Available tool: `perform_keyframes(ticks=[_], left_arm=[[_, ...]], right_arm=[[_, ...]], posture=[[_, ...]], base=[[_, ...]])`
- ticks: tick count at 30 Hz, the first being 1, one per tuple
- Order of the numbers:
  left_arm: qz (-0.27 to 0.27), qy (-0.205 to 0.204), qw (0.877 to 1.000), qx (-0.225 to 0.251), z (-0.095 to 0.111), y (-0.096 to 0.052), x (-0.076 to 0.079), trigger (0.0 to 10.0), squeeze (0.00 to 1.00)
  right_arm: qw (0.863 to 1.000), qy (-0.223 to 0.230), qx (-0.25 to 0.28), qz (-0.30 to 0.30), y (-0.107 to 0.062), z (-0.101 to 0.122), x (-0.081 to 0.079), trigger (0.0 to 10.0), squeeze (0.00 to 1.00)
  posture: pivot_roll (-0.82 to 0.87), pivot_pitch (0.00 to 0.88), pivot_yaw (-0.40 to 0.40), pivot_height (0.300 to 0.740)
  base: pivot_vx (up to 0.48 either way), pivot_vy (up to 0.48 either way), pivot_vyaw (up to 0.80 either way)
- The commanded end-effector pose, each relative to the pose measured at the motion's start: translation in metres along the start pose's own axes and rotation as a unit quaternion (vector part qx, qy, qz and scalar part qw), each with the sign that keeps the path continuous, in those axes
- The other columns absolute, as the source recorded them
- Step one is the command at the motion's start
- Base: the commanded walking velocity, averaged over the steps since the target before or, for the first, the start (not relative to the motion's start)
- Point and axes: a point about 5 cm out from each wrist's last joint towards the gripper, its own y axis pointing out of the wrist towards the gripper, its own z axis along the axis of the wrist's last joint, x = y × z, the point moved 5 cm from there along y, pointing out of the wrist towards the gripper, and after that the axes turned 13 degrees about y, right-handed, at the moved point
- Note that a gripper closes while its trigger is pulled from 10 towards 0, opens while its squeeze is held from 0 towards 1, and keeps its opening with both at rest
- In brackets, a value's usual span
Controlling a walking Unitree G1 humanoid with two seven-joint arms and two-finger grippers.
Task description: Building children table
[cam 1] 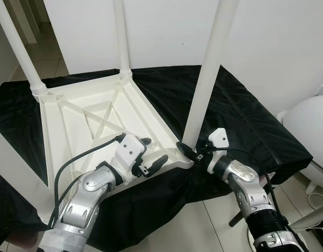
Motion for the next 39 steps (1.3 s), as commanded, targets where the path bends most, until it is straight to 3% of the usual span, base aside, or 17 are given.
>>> perform_keyframes(ticks=[1, 10, 19, 21, 29, 34, 39], left_arm=[[0.025, -0.004, 1.0, -0.018, -0.008, -0.001, -0.005, 10.0, 0.0], [0.059, -0.034, 0.997, -0.045, -0.018, -0.004, -0.006, 10.0, 0.0], [0.075, -0.041, 0.995, -0.049, -0.019, -0.005, -0.009, 10.0, 0.0], [0.095, -0.046, 0.993, -0.051, -0.018, -0.005, -0.013, 10.0, 0.0], [0.102, -0.045, 0.992, -0.05, -0.016, -0.004, -0.015, 10.0, 0.0], [0.123, -0.082, 0.988, -0.047, -0.015, -0.001, -0.021, 10.0, 0.0], [0.131, -0.081, 0.987, -0.045, -0.012, 0.002, -0.016, 10.0, 0.0]], right_arm=[[0.999, 0.007, -0.021, -0.03, -0.003, -0.013, 0.004, 10.0, 0.0], [0.995, 0.044, -0.002, -0.095, -0.008, -0.018, 0.0, 10.0, 0.0], [0.988, 0.055, 0.027, -0.139, -0.006, -0.014, -0.013, 10.0, 0.0], [0.981, 0.065, 0.037, -0.176, -0.003, -0.013, -0.018, 10.0, 0.0], [0.976, 0.079, 0.04, -0.201, -0.003, -0.013, -0.023, 10.0, 0.0], [0.968, 0.086, 0.051, -0.232, -0.004, -0.009, -0.021, 10.0, 0.0], [0.967, 0.084, 0.052, -0.233, -0.003, -0.009, -0.025, 10.0, 0.0]], posture=[[0.06, 0.0, 0.01, 0.74], [0.06, 0.0, -0.003, 0.74], [0.07, 0.0, -0.012, 0.74], [0.07, 0.0, -0.011, 0.74], [0.08, 0.0, -0.016, 0.74], [0.08, 0.0, -0.017, 0.74], [0.09, 0.0, -0.028, 0.74]], base=[[0.0, 0.0, 0.0], [0.0, 0.0, 0.0], [0.0, 0.0, 0.0], [0.0, 0.0, 0.0], [0.0, 0.0, 0.0], [0.0, 0.0, 0.0], [0.0, 0.0, 0.0]])
